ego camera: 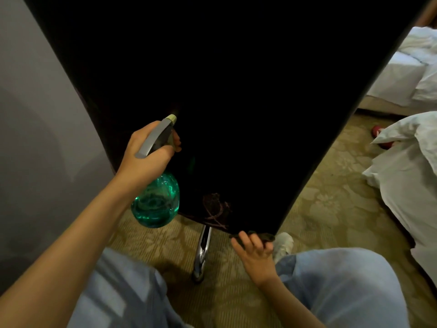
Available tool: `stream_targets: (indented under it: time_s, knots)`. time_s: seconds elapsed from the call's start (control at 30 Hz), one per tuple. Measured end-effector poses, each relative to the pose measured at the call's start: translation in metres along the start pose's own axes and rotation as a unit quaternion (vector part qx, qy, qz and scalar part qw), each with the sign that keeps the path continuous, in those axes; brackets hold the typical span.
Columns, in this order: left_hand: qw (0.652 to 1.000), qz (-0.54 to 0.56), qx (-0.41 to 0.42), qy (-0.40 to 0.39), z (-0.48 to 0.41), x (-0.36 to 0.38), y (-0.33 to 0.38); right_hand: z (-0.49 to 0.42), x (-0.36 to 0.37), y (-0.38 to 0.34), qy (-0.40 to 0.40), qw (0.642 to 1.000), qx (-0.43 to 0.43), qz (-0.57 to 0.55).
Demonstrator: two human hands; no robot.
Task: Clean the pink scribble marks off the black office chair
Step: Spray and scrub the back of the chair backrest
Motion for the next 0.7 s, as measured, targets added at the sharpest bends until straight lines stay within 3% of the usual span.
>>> stream_targets:
  time_s: [0.1, 0.17, 0.23, 0.33, 0.47, 0.6, 0.7]
  knots:
    - [0.998, -0.025, 0.057, -0.007, 0.003, 0.006, 0.026, 0.006, 0.005, -0.013, -0.028, 1.0, 0.004, 0.008]
    - [0.996, -0.045, 0.072, -0.006, 0.005, 0.008, 0.035, 0.004, -0.017, -0.022, 0.018, 1.0, 0.018, -0.009]
    - [0.996, -0.045, 0.076, 0.0, 0.008, 0.007, 0.036, 0.003, -0.068, -0.035, 0.136, 0.991, 0.003, 0.008]
    - [0.996, -0.023, 0.089, -0.008, 0.019, 0.009, 0.041, 0.001, -0.165, -0.025, 0.32, 0.947, 0.033, -0.019]
    - [0.994, -0.018, 0.109, -0.018, 0.037, 0.013, 0.04, -0.012, -0.264, -0.002, 0.462, 0.882, 0.085, -0.033]
    - [0.995, -0.038, 0.095, -0.008, 0.05, 0.013, 0.02, -0.039, -0.272, 0.0, 0.487, 0.865, 0.12, 0.013]
    - [0.995, -0.04, 0.091, -0.002, 0.06, 0.016, 0.012, -0.048, -0.221, -0.016, 0.434, 0.891, 0.103, 0.085]
Point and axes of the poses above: each hand's wrist, its own z-axis away from the middle knuckle, its own x-axis out of the palm, y = z × x, the point moved 9 cm from there along -z, towards the middle knuckle, and after that the axes turned 13 degrees about -y, right-handed, at the moved point
